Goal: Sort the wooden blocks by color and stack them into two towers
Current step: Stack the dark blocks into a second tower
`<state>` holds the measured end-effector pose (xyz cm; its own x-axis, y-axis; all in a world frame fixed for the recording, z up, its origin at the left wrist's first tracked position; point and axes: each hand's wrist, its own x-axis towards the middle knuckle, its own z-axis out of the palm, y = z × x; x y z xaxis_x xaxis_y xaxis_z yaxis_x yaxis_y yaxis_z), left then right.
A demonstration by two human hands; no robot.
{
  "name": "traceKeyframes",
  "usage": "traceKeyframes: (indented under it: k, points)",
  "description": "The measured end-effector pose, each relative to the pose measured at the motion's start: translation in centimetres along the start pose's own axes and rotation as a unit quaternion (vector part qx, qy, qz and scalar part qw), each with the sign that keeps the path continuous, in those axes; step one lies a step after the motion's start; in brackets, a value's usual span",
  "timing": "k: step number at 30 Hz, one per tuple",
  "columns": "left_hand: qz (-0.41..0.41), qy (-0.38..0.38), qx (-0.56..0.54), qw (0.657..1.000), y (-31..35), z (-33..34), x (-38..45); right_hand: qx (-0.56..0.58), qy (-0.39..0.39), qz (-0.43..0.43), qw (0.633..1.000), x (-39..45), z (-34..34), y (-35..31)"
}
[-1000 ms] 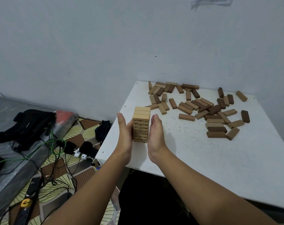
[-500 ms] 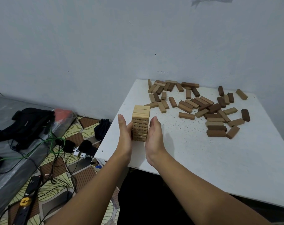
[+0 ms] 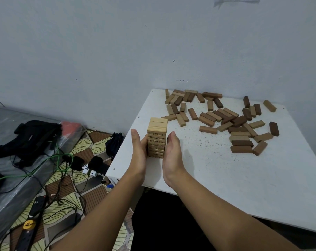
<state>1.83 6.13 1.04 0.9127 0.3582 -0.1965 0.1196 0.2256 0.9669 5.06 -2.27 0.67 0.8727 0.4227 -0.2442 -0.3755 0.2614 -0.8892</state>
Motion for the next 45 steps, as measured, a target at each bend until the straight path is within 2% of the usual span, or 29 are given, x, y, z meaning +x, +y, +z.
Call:
traceKeyframes:
  k: [4,9,12,14,18,21,23,27,30,34,36,38,39,43,45]
  points:
    - [0.004,0.059,0.019,0.998,0.8,-1.4,-0.5,-0.037,0.034,-0.017,0.999,-0.2,-2.1,-1.0]
    - [0.066,0.172,0.067,0.981,0.6,-2.6,-2.6,-0.072,0.059,-0.014,0.996,-1.2,-4.8,-2.3]
    - [0.079,0.186,0.175,0.963,-1.1,-3.0,-4.6,-0.143,0.058,-0.033,0.987,-1.8,-7.3,-2.7]
    - [0.093,0.162,0.249,0.950,-2.4,-2.7,-5.8,-0.271,0.064,-0.066,0.958,-2.1,-9.3,-2.9]
    - [0.166,0.086,0.411,0.892,-4.0,-0.6,-6.7,-0.512,0.075,-0.120,0.847,-2.9,-14.1,-3.4]
    - [0.196,-0.004,0.507,0.840,-4.3,2.5,-6.4,-0.620,0.099,-0.137,0.766,-3.7,-18.0,-4.0]
    - [0.194,-0.042,0.531,0.824,-4.0,5.3,-5.9,-0.651,0.134,-0.152,0.732,-4.4,-20.6,-4.6]
    - [0.174,-0.104,0.589,0.782,-4.1,11.3,-3.7,-0.675,0.198,-0.130,0.699,-5.5,-25.5,-6.2]
    - [0.165,-0.150,0.626,0.747,-4.1,15.7,-2.2,-0.701,0.194,-0.106,0.678,-5.7,-28.7,-7.6]
    - [0.179,-0.174,0.657,0.712,-4.7,19.7,0.2,-0.710,0.135,-0.053,0.689,-5.5,-31.5,-8.4]
    - [0.178,-0.174,0.668,0.702,-5.2,20.9,1.2,-0.706,0.136,-0.056,0.692,-5.5,-32.2,-7.9]
    - [0.176,-0.169,0.670,0.701,-5.6,21.7,1.9,-0.688,0.160,-0.090,0.702,-5.6,-32.4,-7.2]
    - [0.179,-0.165,0.658,0.712,-5.9,21.8,2.1,-0.679,0.168,-0.110,0.706,-5.7,-32.4,-7.0]
    - [0.210,-0.132,0.541,0.804,-7.6,21.1,2.2,-0.623,0.184,-0.175,0.740,-5.8,-32.6,-6.7]
    - [0.214,-0.102,0.498,0.834,-8.0,20.9,2.2,-0.612,0.186,-0.186,0.746,-5.8,-32.7,-6.6]
